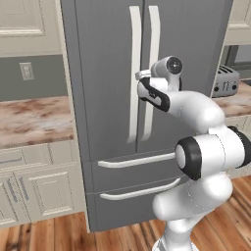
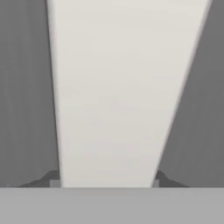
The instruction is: Move the hot dog bun to the plate on the dining table and place the condiment next to that plate. Then navigate to the fridge and take the sausage and place it on the plate as well.
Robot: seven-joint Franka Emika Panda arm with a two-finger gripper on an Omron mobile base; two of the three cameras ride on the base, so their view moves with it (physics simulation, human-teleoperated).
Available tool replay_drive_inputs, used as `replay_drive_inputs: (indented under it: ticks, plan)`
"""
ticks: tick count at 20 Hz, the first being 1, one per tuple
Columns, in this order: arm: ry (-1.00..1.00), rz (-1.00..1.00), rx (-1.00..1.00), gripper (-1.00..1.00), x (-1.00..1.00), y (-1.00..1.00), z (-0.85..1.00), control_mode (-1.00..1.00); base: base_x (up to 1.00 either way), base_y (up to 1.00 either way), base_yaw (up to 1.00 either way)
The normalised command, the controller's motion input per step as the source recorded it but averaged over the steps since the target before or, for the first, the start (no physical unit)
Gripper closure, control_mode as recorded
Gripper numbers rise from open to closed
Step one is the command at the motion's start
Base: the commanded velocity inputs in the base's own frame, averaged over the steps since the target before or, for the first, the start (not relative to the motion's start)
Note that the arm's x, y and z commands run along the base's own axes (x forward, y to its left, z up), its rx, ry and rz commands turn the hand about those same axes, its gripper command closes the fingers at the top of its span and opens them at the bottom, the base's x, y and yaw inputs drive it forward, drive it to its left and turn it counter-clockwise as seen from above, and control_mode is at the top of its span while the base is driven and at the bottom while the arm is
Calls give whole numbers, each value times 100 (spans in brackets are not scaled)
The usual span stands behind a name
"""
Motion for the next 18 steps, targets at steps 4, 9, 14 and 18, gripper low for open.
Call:
replay_drive_inputs:
  ticks: [4, 9, 14, 18]
  plan:
    - [6, 0, -4, 100, 0, 0, -7, -100, 0, 0, 0]
    - [-1, -13, 0, 100, -62, -36, 0, -100, 0, 0, 0]
    - [0, -16, 0, 100, -76, -62, 13, -100, 0, 0, 0]
    - [1, -11, 0, 100, -70, -66, 29, -100, 0, 0, 0]
